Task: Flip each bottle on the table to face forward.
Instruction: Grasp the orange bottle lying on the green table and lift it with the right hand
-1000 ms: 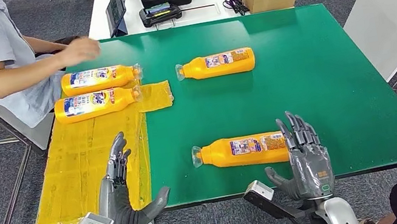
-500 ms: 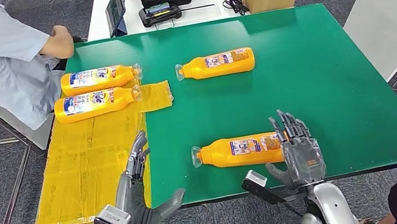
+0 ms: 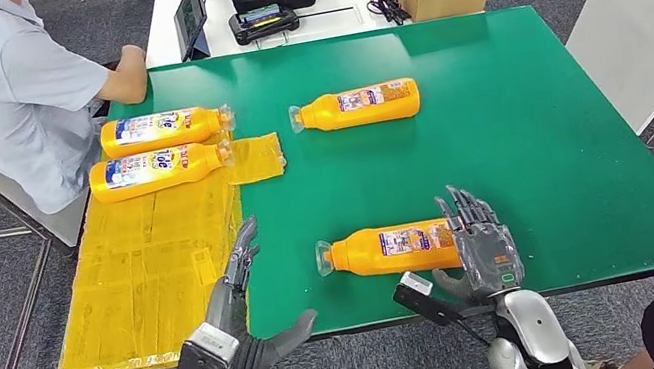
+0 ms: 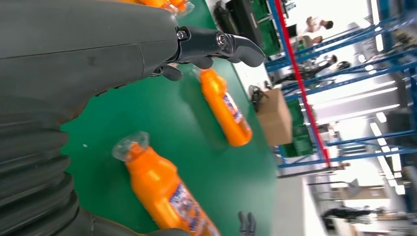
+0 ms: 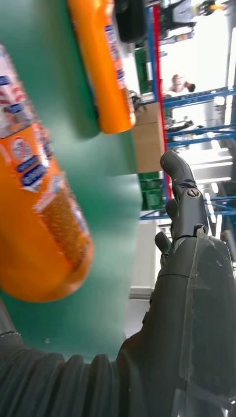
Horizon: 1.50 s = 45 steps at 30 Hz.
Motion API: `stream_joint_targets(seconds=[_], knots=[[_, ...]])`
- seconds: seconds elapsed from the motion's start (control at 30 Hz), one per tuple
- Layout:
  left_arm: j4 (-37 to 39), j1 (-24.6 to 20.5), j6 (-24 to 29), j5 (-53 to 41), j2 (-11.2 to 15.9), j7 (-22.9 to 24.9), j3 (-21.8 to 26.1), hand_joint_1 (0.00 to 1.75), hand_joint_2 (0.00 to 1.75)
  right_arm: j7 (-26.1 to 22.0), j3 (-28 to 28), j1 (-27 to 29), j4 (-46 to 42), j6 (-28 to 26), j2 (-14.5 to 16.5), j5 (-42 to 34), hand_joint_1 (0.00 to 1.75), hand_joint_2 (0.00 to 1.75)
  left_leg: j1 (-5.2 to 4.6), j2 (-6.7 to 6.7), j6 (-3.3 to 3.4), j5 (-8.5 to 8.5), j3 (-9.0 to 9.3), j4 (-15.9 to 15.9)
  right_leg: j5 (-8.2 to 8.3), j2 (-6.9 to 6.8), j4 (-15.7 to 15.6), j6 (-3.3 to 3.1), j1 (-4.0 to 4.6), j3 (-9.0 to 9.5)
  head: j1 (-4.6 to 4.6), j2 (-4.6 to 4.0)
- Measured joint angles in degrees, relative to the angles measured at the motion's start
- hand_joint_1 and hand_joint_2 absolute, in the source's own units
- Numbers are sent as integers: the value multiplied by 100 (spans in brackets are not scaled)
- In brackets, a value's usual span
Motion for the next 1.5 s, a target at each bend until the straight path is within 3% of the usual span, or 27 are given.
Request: stream_joint_targets(seconds=[0.57, 1.5], knots=[[283, -206, -25, -457, 24, 241, -132, 0, 175, 113, 26, -301, 655, 24, -116, 182, 0, 175, 0, 0, 0, 0, -1, 0, 1, 0, 0, 0, 0, 0, 0, 0], [451, -370, 87, -860, 55, 137, -343, 0, 175, 411, 37, -685, 1300, 353, -295, 265, 0, 175, 0, 1, 1, 2, 3, 1, 3, 1, 0, 1, 0, 3, 0, 0]])
